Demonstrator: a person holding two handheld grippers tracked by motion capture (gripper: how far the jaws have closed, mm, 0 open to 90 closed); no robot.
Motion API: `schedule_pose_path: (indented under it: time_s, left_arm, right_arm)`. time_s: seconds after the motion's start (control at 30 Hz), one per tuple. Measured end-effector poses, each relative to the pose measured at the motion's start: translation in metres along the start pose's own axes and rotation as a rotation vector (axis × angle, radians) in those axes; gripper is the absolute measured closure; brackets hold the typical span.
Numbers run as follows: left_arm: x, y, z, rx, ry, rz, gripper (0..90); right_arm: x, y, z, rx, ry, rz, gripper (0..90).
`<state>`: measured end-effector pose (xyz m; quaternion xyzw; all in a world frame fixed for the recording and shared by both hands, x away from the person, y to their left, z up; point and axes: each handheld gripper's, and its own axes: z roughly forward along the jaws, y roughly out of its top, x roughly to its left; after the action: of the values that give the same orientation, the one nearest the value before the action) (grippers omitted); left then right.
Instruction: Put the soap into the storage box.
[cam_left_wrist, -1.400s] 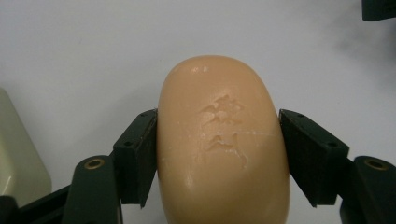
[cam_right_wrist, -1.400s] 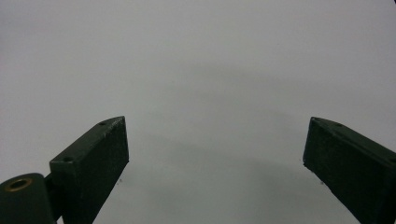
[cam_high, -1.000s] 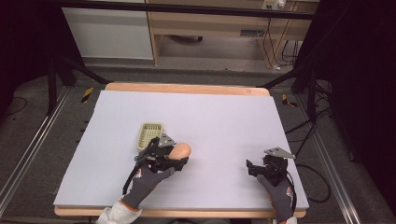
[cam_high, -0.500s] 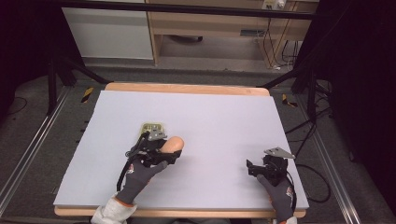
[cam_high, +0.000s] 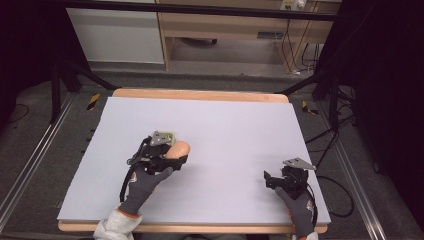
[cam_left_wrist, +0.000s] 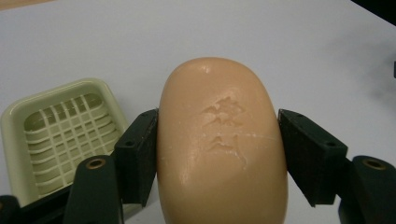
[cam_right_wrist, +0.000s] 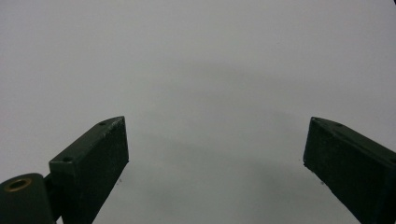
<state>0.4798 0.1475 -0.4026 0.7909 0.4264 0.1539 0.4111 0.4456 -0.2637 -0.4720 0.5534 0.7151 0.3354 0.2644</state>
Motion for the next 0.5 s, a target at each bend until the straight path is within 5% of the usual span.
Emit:
schedule_pose_path:
  time_s: [0.5]
  left_arm:
    - [0.014,0.004,-0.007,-0.017,0.054,-0.021,32.4]
  right_arm:
    - [0.000,0.000,0.000,0.000,0.000,0.002,7.0]
